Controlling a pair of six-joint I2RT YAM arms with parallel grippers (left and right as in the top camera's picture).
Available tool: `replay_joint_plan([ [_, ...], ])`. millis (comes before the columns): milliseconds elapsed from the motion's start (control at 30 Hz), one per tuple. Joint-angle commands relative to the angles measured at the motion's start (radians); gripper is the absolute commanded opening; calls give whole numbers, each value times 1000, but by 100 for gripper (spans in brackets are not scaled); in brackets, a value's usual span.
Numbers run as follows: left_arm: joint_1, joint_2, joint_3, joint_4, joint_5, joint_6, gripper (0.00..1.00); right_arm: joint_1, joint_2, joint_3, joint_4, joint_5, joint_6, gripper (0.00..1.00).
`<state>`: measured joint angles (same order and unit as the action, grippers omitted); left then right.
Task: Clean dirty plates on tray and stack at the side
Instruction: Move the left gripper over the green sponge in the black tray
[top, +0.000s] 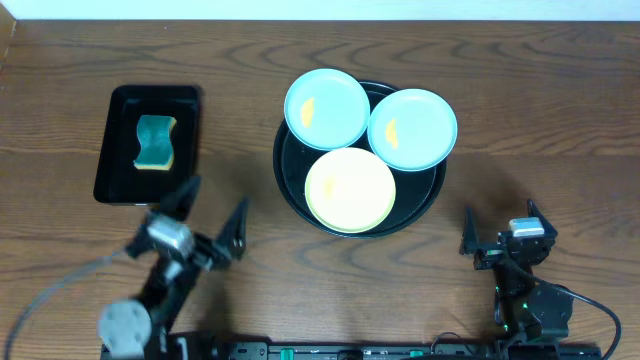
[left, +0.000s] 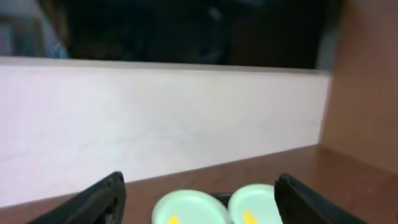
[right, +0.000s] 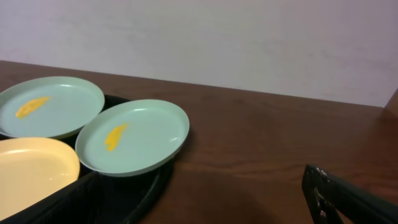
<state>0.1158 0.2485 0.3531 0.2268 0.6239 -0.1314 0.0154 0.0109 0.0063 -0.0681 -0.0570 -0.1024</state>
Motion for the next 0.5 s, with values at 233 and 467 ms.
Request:
replay_joint_plan([
  [233, 10, 626, 620, -419, -135, 124, 77, -3, -2, -1, -5, 0, -3, 99],
  [467, 99, 781, 719, -530, -240, 80, 77, -3, -2, -1, -5, 0, -3, 99],
])
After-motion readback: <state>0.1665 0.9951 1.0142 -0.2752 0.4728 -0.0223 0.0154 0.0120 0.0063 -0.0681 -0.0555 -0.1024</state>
